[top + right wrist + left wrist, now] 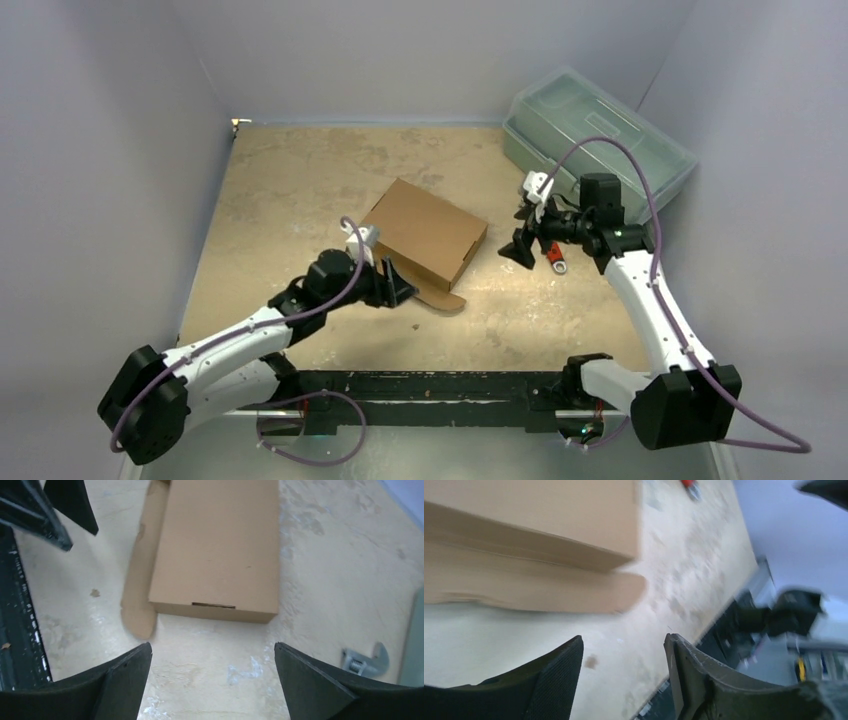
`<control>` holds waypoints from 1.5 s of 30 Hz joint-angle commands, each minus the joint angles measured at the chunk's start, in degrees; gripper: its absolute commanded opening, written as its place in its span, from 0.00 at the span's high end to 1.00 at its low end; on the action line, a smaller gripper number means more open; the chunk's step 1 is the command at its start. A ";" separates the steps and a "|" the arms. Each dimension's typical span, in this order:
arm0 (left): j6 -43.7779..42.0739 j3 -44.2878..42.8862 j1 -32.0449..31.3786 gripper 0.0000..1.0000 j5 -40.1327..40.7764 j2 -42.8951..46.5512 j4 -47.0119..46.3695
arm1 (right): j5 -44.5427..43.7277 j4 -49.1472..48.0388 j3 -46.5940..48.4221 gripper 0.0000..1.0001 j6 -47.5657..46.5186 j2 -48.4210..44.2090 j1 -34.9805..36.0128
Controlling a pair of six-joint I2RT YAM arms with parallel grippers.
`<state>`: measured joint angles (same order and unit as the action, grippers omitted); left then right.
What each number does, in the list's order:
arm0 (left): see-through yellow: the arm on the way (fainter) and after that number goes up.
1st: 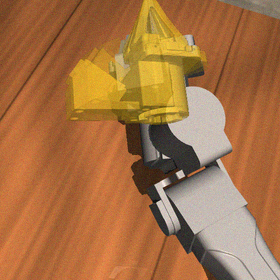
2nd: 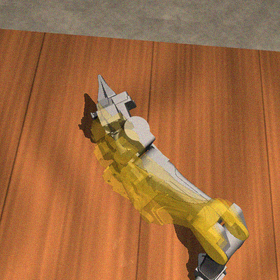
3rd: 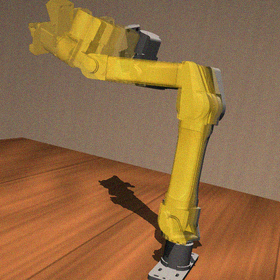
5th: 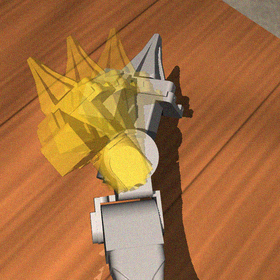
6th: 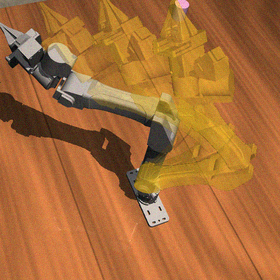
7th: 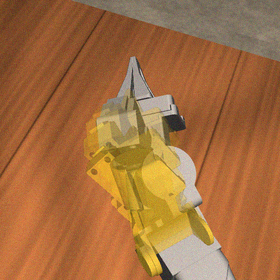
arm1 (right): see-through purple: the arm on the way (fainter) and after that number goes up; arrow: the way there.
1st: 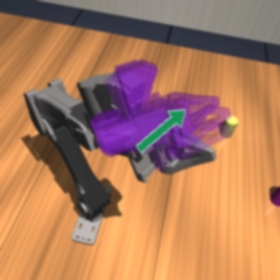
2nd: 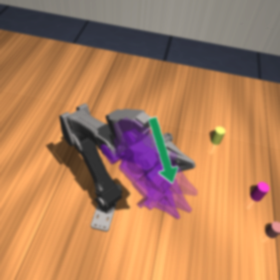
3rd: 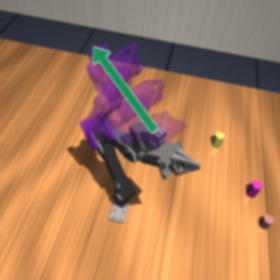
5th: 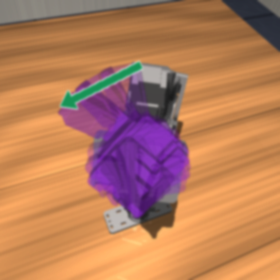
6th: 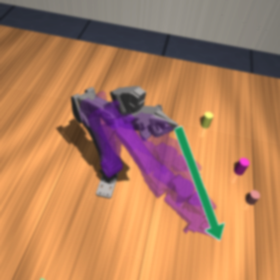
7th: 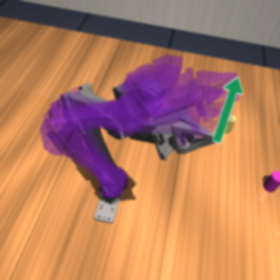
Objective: Fold the paper box
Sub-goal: Close the paper box at the center of the board.
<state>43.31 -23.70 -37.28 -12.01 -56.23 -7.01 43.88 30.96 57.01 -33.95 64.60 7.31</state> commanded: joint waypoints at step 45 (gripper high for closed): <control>-62.57 0.01 -37.78 0.38 36.64 -46.80 -61.79 | 6.84 4.09 -4.78 0.01 -2.78 0.43 -3.48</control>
<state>-17.91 -21.52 -74.56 24.58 -101.10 -66.04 50.28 34.87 52.36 -36.91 65.19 4.05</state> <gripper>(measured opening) 0.632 0.987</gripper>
